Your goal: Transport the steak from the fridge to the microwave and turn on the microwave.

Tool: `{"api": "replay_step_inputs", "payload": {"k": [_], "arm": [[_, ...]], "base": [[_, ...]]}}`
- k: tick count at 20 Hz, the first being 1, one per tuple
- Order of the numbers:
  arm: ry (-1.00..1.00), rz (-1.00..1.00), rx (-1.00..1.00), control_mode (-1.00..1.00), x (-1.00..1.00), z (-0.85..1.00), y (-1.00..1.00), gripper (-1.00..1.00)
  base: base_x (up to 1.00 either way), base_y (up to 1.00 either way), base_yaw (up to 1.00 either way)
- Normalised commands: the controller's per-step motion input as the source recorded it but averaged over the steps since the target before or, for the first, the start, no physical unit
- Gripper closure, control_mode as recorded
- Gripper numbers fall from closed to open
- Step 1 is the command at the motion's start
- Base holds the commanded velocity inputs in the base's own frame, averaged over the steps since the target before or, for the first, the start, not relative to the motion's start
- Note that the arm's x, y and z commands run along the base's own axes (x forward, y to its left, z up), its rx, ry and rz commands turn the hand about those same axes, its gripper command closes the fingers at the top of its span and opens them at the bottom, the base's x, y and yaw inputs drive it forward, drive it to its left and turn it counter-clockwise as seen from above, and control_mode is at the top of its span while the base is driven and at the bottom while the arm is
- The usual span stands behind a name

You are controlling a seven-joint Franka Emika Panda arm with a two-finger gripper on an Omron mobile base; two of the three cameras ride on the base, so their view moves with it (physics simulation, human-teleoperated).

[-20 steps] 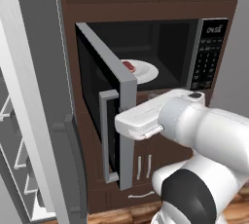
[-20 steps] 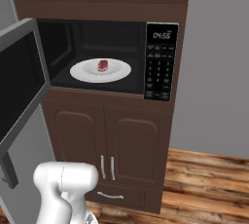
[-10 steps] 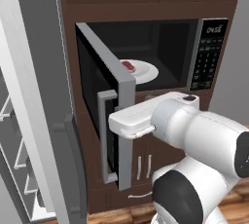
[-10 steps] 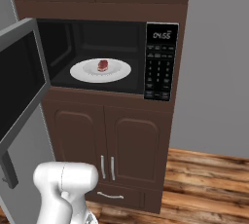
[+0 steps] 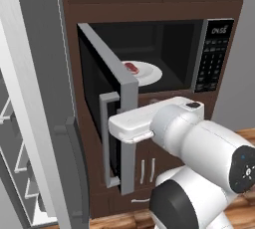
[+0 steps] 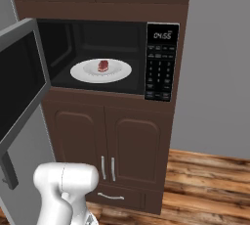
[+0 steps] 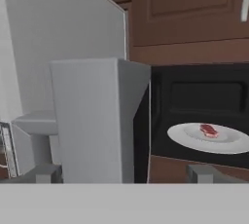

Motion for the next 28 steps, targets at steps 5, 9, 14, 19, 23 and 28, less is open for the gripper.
{"api": "replay_step_inputs", "payload": {"k": [5, 9, 14, 19, 23, 28], "arm": [[-0.07, -0.09, 0.0, -1.0, 0.18, -0.3, -0.34, -1.0], [-0.05, -0.08, 0.0, -1.0, 0.17, -0.26, -0.41, -1.0], [-0.03, -0.07, 0.01, -1.0, 0.17, -0.23, -0.45, -1.0], [-0.04, -0.07, 0.01, -1.0, 0.19, -0.24, -0.48, -1.0], [-0.04, -0.06, 0.01, -1.0, 0.23, -0.24, -0.5, -1.0], [-0.05, -0.03, 0.0, -1.0, 0.26, -0.24, -0.49, -1.0]], "base": [[0.0, 0.0, 0.0], [0.0, 0.0, 0.0], [0.0, 0.0, 0.0], [0.0, 0.0, 0.0], [0.0, 0.0, 0.0], [0.0, 0.0, 0.0]]}}
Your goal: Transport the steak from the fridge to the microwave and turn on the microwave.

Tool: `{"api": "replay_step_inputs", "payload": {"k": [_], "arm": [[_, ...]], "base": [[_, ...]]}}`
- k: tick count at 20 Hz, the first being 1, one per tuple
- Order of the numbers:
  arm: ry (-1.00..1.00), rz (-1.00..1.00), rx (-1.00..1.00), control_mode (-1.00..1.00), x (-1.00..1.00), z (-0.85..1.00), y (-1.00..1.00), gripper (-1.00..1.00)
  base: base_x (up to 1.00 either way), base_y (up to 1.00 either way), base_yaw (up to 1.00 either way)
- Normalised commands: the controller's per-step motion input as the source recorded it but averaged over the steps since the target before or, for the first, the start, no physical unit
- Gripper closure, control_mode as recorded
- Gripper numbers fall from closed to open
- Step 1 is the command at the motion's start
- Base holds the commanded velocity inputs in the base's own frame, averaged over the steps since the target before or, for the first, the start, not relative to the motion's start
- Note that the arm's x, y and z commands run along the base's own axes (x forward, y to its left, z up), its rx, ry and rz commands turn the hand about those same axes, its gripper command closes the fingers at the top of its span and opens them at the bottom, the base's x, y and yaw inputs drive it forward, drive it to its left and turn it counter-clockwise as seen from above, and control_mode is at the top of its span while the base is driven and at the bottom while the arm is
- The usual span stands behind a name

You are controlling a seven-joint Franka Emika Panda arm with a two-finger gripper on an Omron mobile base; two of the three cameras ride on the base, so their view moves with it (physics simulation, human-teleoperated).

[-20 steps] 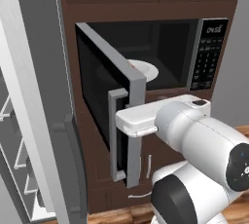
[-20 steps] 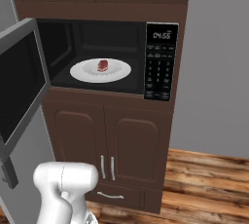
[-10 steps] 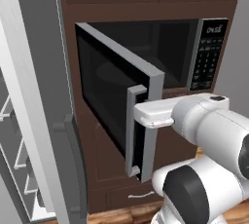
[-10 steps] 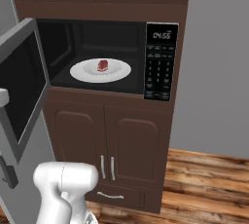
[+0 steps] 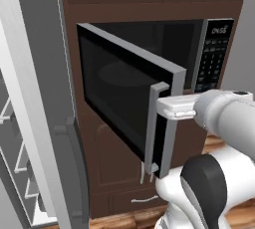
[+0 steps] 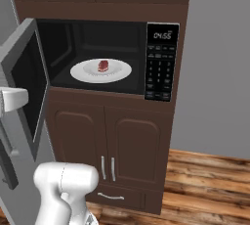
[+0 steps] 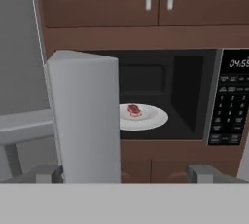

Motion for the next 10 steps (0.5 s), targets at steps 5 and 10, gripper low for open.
{"api": "replay_step_inputs", "payload": {"k": [5, 10], "arm": [[-0.05, -0.03, 0.0, -1.0, 0.28, -0.28, -0.46, -1.0], [-0.06, -0.02, 0.0, -1.0, 0.36, -0.33, -0.38, -1.0]], "base": [[0.0, 0.0, 0.0], [0.0, 0.0, 0.0]]}}
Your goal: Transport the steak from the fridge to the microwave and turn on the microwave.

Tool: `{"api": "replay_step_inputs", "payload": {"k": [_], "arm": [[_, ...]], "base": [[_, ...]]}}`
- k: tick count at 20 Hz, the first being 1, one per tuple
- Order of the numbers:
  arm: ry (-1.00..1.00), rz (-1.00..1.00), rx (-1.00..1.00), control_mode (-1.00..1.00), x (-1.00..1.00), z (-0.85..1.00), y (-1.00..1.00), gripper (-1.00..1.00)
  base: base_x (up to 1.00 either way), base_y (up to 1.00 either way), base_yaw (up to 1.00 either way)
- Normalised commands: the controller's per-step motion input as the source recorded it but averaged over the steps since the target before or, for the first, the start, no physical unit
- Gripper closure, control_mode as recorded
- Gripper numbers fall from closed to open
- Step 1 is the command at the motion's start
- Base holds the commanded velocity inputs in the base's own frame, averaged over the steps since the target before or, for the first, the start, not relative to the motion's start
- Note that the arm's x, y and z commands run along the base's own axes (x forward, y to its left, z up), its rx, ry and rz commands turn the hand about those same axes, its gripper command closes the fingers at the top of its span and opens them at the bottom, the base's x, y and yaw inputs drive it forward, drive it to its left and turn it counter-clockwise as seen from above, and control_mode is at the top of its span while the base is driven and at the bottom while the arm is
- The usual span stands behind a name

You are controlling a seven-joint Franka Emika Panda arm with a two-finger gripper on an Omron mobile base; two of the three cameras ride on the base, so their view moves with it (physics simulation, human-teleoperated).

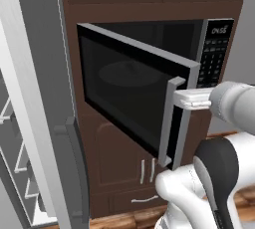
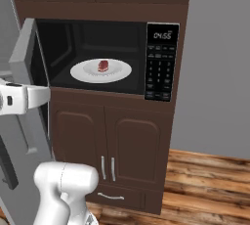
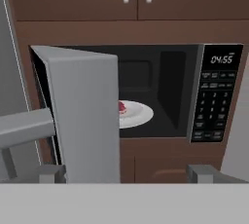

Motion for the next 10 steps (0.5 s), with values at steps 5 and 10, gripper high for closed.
{"api": "replay_step_inputs", "payload": {"k": [5, 10], "arm": [[-0.09, 0.0, 0.04, -1.0, 0.47, -0.31, -0.2, -1.0], [-0.13, 0.0, 0.1, -1.0, 0.54, -0.3, -0.04, -1.0]], "base": [[0.0, 0.0, 0.0], [0.0, 0.0, 0.0]]}}
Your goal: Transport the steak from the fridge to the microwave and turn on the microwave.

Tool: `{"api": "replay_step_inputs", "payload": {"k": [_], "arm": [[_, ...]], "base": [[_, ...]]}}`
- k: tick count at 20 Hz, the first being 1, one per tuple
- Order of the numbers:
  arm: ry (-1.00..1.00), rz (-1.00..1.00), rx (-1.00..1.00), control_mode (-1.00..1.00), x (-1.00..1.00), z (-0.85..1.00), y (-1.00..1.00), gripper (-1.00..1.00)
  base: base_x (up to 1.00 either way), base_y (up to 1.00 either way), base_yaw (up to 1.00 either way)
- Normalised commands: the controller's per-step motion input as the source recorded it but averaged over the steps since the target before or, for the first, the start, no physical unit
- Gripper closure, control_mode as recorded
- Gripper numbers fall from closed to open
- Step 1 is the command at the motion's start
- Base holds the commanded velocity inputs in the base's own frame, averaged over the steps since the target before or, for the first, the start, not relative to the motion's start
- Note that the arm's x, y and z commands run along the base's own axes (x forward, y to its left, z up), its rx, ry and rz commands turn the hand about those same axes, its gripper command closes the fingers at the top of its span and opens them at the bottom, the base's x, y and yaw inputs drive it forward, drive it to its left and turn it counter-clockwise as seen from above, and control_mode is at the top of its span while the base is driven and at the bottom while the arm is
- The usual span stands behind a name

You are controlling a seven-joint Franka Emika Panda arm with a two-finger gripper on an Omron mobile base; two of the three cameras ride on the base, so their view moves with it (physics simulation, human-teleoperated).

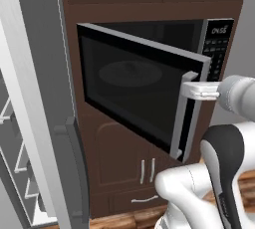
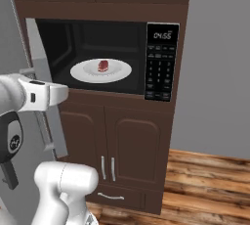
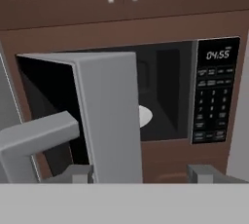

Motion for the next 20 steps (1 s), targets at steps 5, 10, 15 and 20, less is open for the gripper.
{"api": "replay_step_inputs", "payload": {"k": [5, 10, 15, 20], "arm": [[-0.12, 0.0, 0.07, -1.0, 0.56, -0.39, 0.0, -1.0], [-0.12, 0.0, 0.05, -1.0, 0.57, -0.35, 0.0, -1.0], [-0.16, 0.0, 0.01, -1.0, 0.54, -0.24, 0.0, -1.0], [-0.12, 0.0, 0.0, -1.0, 0.59, -0.23, 0.0, -1.0]], "base": [[0.0, 0.0, 0.0], [0.0, 0.0, 0.0], [0.0, 0.0, 0.0], [0.0, 0.0, 0.0]]}}
